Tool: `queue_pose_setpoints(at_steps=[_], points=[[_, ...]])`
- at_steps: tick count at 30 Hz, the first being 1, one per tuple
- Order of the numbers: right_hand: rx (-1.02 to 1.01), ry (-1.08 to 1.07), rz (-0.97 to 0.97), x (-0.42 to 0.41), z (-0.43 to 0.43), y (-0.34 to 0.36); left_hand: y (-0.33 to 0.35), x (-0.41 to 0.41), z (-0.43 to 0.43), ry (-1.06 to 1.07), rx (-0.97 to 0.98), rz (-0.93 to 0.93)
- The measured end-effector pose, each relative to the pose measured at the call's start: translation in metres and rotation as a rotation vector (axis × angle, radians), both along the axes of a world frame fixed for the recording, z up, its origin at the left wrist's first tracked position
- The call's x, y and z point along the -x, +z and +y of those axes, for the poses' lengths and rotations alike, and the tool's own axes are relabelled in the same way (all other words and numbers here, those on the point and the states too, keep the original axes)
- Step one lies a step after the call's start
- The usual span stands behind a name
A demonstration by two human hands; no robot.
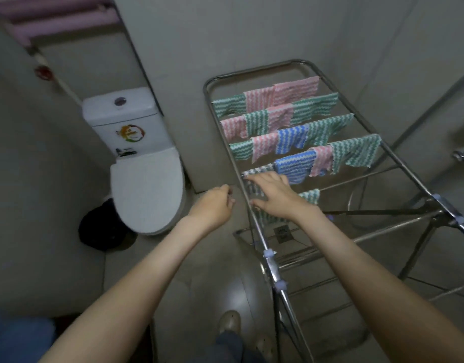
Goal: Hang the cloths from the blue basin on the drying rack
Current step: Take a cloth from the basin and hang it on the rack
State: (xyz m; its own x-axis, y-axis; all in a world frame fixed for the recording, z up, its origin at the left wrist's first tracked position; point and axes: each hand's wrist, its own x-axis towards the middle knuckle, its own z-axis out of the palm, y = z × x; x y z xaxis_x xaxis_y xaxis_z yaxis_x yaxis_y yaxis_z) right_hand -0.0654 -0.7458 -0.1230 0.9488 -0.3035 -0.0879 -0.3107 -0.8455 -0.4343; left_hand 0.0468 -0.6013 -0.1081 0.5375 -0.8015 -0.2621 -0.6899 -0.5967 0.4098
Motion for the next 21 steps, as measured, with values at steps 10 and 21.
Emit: queue_pose_setpoints(at_steps=[10, 21], points=[[-0.149, 0.498, -0.036, -0.132, 0.178, 0.05, 0.054, -0.064, 0.211, 0.514, -0.071, -0.022], [-0.158, 0.999, 0.065, -0.247, 0.444, 0.068, 0.071, -0.081, 0.461, 1.022, -0.148, -0.041]])
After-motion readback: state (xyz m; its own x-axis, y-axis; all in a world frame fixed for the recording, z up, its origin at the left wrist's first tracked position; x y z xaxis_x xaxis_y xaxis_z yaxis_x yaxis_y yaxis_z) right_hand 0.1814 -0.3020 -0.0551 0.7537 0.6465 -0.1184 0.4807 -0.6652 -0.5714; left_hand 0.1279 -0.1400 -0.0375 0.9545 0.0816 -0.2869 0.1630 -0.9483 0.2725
